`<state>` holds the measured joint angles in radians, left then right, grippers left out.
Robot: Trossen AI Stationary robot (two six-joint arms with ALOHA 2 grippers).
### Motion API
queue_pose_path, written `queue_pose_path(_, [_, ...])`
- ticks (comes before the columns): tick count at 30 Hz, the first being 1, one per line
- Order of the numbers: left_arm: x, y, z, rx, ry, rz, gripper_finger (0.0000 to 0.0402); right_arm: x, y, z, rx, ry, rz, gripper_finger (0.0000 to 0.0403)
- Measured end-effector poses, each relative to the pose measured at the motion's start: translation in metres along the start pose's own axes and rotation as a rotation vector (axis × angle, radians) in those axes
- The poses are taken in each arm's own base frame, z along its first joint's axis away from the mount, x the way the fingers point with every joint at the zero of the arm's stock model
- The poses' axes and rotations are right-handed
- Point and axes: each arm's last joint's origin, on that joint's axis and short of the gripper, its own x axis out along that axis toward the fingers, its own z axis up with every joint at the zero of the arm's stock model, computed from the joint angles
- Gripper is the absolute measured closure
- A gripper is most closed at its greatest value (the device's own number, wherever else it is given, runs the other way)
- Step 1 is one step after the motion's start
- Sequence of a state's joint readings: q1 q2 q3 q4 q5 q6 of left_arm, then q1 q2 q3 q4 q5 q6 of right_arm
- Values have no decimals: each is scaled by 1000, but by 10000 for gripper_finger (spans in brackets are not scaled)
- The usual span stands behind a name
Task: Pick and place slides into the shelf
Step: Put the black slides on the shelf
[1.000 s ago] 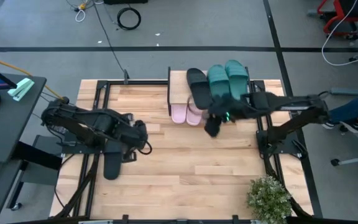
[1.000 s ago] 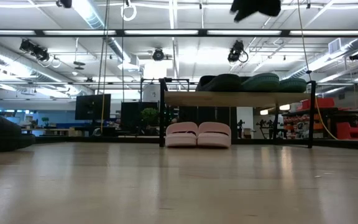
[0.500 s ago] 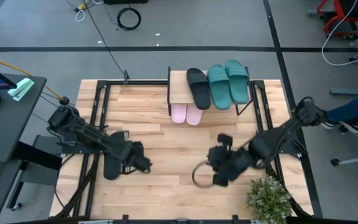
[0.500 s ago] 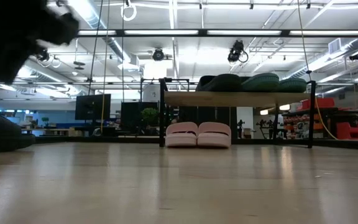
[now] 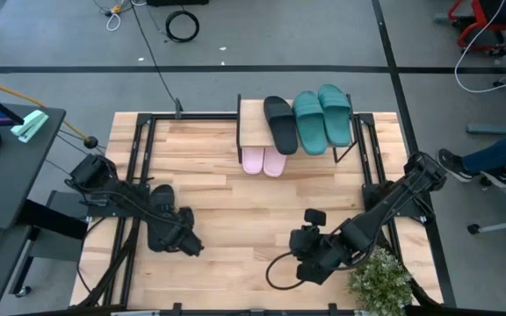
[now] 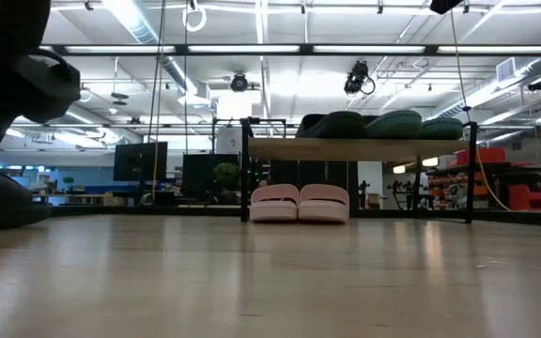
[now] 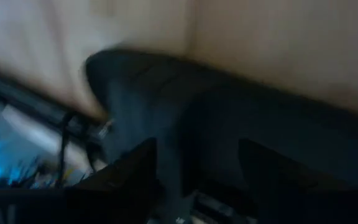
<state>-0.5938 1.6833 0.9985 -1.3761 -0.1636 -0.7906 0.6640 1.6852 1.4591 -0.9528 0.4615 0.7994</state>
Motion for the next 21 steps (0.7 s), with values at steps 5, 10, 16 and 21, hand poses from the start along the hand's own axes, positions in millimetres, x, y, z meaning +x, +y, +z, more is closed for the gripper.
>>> queue_pose_path(5, [7,7,-8,-78,57,100,183,0,-1,1,15,-35,-29,263])
queue_pose_path(10, [16,9,-10,-91,40,152,206,-1,-2,2,15,-55,-46,263])
queue_pose_path(16, [33,13,-13,-159,-30,249,227,-1,-3,3,32,-93,-82,263])
queue_pose_path(21, [30,15,-15,-266,-22,279,296,-1,-4,5,97,-153,-129,263])
